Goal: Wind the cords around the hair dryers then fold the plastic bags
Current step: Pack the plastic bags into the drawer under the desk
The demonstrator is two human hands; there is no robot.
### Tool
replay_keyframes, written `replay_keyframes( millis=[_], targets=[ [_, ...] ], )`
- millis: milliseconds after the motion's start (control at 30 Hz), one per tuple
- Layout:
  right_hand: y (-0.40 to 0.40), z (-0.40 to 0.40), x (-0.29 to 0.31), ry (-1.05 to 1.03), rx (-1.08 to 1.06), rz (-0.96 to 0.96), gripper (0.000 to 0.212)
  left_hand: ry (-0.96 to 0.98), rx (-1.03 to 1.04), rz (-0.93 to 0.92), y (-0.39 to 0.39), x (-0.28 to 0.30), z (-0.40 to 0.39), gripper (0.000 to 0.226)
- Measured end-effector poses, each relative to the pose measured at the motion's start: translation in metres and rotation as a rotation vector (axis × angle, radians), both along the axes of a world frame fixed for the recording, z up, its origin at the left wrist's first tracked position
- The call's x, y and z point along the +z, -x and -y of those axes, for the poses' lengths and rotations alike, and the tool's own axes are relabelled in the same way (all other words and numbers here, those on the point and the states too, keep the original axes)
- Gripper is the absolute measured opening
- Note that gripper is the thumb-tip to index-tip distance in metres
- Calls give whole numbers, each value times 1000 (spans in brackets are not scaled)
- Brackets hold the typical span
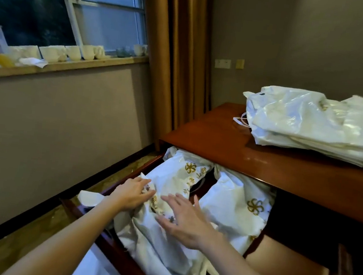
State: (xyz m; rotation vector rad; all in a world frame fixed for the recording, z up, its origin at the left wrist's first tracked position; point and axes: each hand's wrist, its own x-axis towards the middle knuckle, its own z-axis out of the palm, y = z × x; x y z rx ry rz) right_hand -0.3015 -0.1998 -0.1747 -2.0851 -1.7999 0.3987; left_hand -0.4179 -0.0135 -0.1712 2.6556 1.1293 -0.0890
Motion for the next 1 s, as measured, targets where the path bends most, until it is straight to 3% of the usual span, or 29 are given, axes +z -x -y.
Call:
replay_keyframes(
  millis=[133,367,600,867,1000],
  targets=[
    [-57,11,21,-33,-104,97,54,-113,-130,6,-54,35,12,58],
    [-204,66,64,-164,-517,100,48,-171,-385,146,-233,82,61,57],
    [-324,90,97,-58,-828,96,50,-288,-502,227,-367,104,88,68],
    [-400,83,100,-68,-1025,73,49,-368,-499,127,-432,91,73,52],
    [-416,88,97,-255,-1134,-74,31,-374,-561,103,-446,78,63,31]
  ],
)
